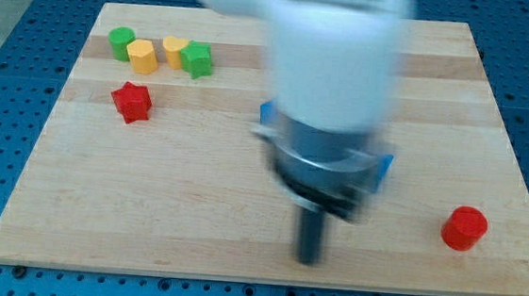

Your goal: Move your arm towards red circle

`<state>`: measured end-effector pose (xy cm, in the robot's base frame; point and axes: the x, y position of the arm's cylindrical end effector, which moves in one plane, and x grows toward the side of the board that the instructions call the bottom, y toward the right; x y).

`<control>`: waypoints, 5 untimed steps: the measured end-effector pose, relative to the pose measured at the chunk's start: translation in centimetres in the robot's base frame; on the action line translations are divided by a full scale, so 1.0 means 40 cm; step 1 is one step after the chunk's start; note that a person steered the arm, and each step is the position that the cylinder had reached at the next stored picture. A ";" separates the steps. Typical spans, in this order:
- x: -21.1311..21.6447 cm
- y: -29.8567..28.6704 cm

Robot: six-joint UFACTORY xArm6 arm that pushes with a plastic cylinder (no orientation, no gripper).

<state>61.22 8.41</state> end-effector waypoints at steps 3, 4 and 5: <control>-0.055 0.450; -0.109 0.226; -0.154 -0.045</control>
